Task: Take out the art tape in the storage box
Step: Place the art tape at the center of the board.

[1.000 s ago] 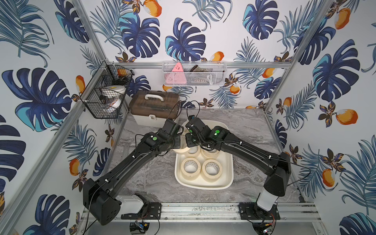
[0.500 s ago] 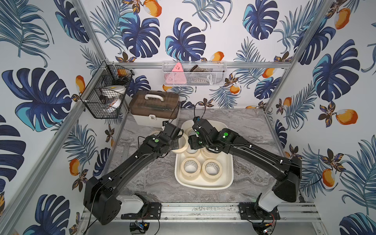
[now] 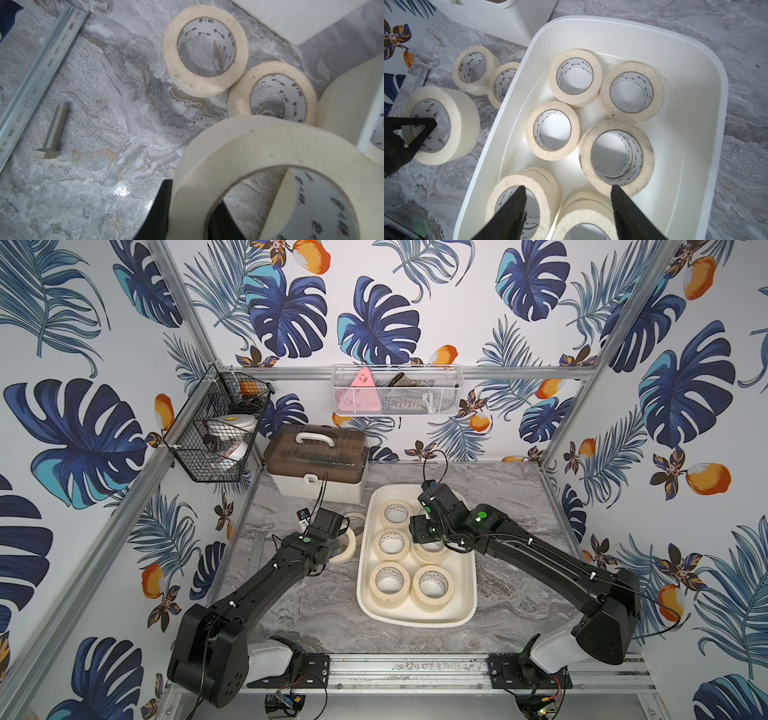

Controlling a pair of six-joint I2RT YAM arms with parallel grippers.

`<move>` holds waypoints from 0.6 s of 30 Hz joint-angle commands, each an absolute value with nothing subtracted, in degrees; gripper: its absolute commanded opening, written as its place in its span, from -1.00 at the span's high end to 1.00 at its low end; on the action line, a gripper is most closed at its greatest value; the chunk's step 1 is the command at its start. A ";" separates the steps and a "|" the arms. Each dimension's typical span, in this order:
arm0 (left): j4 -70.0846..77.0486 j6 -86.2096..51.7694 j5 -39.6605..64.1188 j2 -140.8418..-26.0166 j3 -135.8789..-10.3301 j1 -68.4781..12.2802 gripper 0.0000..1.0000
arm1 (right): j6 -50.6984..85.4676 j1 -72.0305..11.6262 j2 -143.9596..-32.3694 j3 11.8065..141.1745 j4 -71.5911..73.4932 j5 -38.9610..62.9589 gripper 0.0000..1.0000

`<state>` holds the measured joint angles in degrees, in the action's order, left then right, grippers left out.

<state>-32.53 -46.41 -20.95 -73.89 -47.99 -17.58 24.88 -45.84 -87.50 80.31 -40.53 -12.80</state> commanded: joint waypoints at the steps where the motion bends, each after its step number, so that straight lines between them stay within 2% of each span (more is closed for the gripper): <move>1: -27.14 -47.25 -19.63 -75.22 -45.81 -17.23 1.00 | 25.90 -44.23 -86.19 78.79 -38.96 -10.99 -0.34; 10: -21.34 -45.89 -16.44 -78.28 -38.81 -17.31 1.00 | 25.52 -40.04 -84.28 76.54 -39.76 -11.01 -0.34; 18: -17.51 -44.48 -14.63 -83.46 -38.17 -18.57 1.00 | 25.48 -38.43 -83.74 74.97 -38.67 -9.93 -0.34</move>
